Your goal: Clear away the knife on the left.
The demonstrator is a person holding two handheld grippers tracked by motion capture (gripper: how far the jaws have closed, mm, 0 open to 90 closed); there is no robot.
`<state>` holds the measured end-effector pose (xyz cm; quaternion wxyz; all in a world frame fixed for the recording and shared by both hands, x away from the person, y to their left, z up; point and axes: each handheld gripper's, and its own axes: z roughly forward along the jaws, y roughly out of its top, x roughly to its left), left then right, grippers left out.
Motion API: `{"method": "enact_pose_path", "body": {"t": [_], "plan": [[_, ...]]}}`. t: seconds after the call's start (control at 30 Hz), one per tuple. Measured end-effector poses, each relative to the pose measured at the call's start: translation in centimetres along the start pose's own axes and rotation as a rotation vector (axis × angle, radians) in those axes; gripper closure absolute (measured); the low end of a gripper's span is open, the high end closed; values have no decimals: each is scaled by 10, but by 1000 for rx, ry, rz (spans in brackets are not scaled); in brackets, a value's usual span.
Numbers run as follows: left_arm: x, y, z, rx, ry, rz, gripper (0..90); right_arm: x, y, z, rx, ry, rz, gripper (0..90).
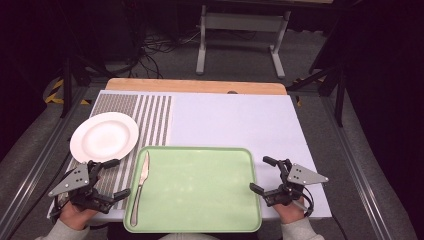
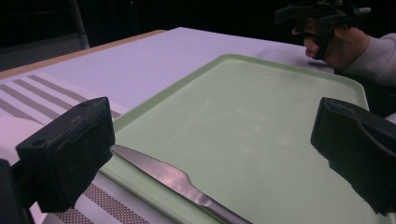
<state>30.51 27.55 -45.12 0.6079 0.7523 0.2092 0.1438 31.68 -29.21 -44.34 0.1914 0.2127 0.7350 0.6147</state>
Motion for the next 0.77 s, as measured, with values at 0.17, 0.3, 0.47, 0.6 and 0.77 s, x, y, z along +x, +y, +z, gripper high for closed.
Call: {"method": "enact_pose_path", "body": {"t": [0.17,0.3,0.47,0.6,0.77], "plan": [[2,-15,-4,44,25,9,6,0,0,0,4,0,0,15],[3,-19,-2,38,29,-2,6,0,-1,0,6,0,2,15],[4,-17,-2,34,37,-16,6,0,-1,1,9,0,0,15],[3,-16,-3,11,52,-39,8,0,-1,2,11,1,4,15],[2,-14,-4,18,66,-25,12,0,-2,2,12,2,7,15]]}}
